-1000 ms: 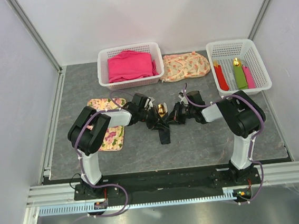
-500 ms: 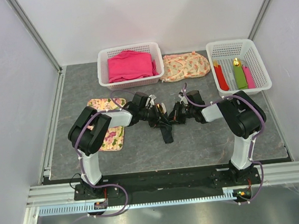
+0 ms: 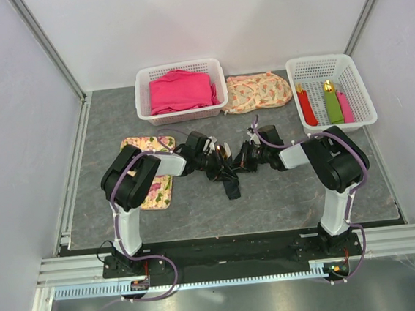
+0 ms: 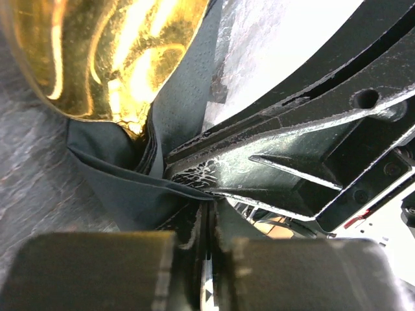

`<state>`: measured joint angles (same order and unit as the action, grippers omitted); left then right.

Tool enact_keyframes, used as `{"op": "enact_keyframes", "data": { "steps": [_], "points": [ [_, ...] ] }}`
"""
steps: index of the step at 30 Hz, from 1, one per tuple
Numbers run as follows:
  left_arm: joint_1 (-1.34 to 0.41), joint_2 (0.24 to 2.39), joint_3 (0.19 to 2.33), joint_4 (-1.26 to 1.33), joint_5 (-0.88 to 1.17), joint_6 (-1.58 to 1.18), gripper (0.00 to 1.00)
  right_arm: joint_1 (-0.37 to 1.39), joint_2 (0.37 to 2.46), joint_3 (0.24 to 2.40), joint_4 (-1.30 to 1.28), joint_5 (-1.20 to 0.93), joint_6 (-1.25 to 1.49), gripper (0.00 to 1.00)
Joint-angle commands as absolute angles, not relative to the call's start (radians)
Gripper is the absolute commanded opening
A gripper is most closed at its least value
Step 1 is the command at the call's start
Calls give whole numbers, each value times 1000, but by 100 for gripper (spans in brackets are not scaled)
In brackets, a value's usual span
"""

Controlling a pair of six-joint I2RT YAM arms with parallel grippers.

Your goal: Place the utensils on the paper napkin and roll it up

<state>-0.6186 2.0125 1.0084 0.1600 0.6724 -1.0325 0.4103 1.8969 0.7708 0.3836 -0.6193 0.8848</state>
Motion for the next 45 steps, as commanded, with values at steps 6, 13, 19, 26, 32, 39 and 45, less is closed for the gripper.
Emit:
{"op": "enact_keyframes", "data": {
  "steps": [6, 13, 19, 26, 32, 39, 45],
  "points": [
    [-618, 2054, 1002, 144, 661, -973, 54, 403, 1855, 865, 122, -561, 764, 8],
    [-618, 2049, 992, 150, 663, -954, 60, 345, 1816, 966, -32, -572, 686, 38],
    [-618, 2052, 991, 156, 672, -939, 61, 316, 1802, 1011, -118, -604, 637, 65],
    [-618, 2043, 988, 170, 678, -934, 62, 328, 1815, 959, -123, -647, 640, 64],
    [-618, 2039, 991, 183, 683, -923, 61, 334, 1793, 901, -160, -649, 592, 63],
    [-618, 2031, 986, 192, 686, -914, 59, 341, 1804, 871, -184, -663, 545, 57],
    [-618, 2031, 988, 198, 692, -907, 58, 359, 1809, 861, -184, -678, 528, 55]
  ]
}}
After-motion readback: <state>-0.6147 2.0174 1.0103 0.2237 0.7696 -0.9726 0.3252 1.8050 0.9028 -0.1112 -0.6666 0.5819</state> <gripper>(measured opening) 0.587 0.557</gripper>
